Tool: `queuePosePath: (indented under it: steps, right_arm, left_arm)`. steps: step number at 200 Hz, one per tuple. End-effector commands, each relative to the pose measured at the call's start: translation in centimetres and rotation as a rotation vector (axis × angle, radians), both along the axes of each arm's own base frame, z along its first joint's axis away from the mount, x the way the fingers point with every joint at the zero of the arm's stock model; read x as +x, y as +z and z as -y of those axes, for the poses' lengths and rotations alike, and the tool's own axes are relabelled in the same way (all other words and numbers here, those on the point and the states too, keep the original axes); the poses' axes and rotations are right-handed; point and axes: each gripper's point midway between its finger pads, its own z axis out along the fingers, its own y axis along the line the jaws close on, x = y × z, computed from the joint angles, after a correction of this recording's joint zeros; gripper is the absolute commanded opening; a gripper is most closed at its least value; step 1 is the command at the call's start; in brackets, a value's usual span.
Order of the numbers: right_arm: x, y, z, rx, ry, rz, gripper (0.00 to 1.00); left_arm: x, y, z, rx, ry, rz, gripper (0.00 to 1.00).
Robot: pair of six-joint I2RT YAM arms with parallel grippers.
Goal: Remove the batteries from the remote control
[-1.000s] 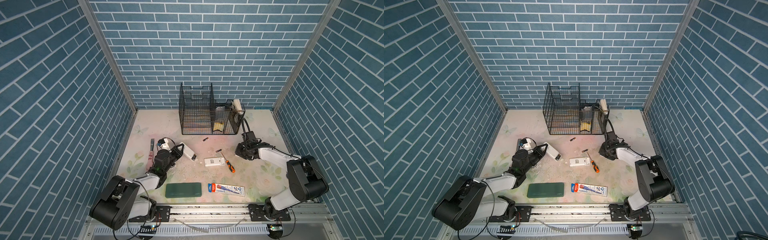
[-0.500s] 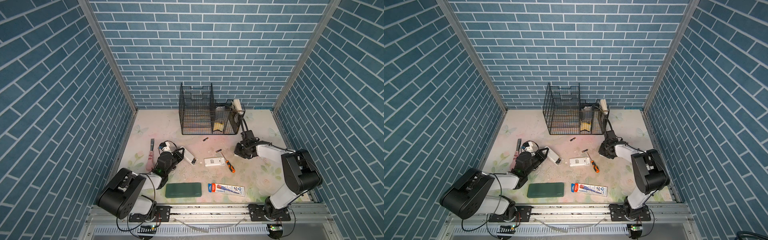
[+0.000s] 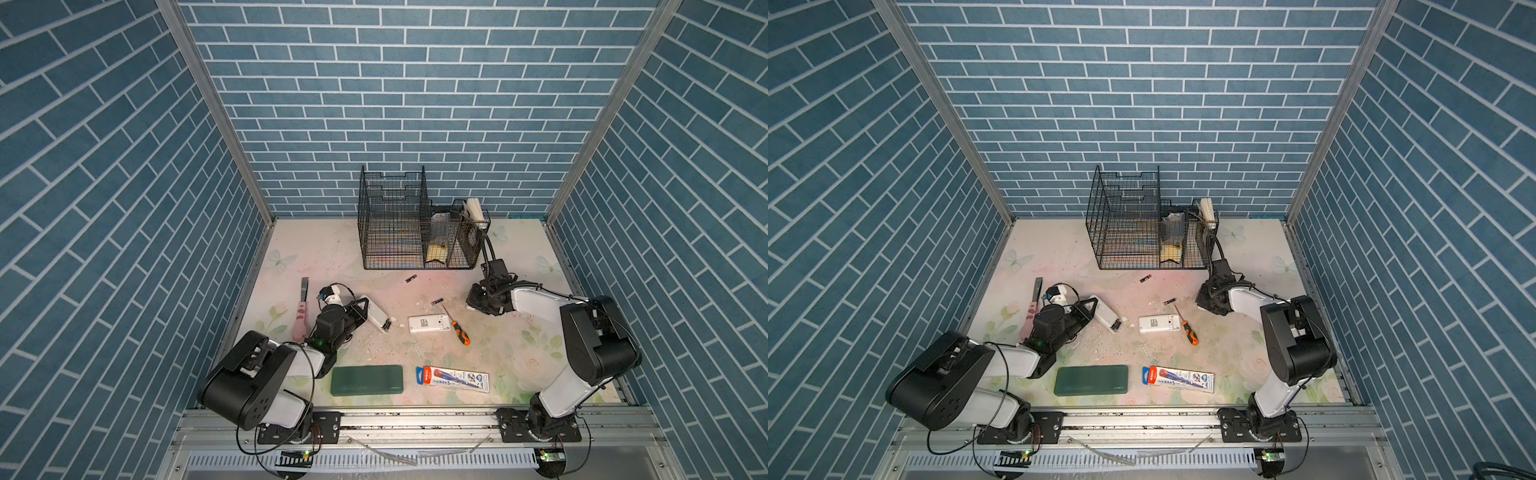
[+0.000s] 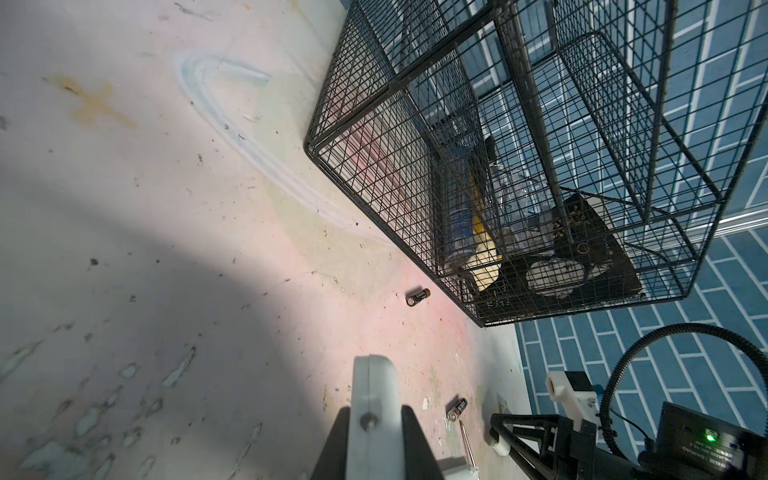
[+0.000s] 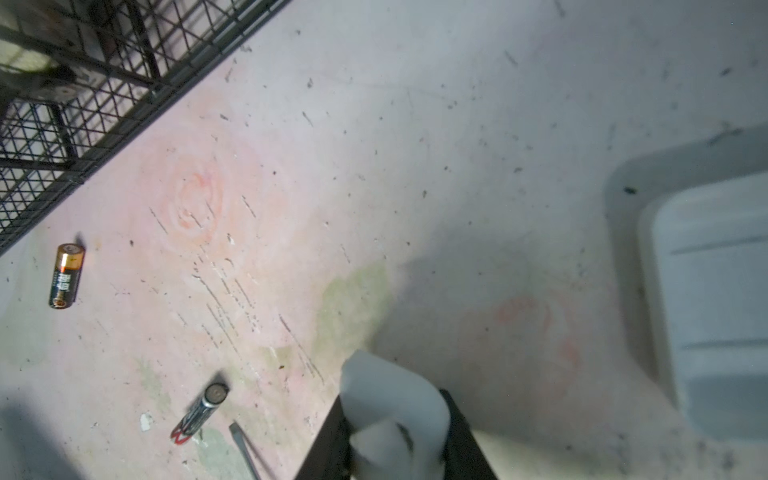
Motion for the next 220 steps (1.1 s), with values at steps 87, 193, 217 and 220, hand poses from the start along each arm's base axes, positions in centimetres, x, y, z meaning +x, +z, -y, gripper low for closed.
queuePosePath:
  steps: [87, 193, 217, 220]
  right_arm:
    - [-0.7, -1.3, 0.3, -0.028, 0.021, -0.064, 0.36]
    - [-0.9, -1.0, 0.5, -0.034, 0.020, -0.067, 0.41]
    - [-1.0, -0.9, 0.4, -0.035, 0.023, -0.071, 0.43]
    - [-1.0, -0.9, 0.5, -0.037, 0.023, -0.073, 0.43]
  left_arm:
    - [-1.3, -4.3, -0.6, 0.004, 0.013, -0.067, 0.12]
    - [-1.9, -4.6, -0.4, 0.072, -0.030, -0.106, 0.36]
    - [-2.3, -4.7, -0.7, 0.084, -0.031, -0.114, 0.39]
    - [-2.4, -4.7, -0.7, 0.087, -0.033, -0.115, 0.39]
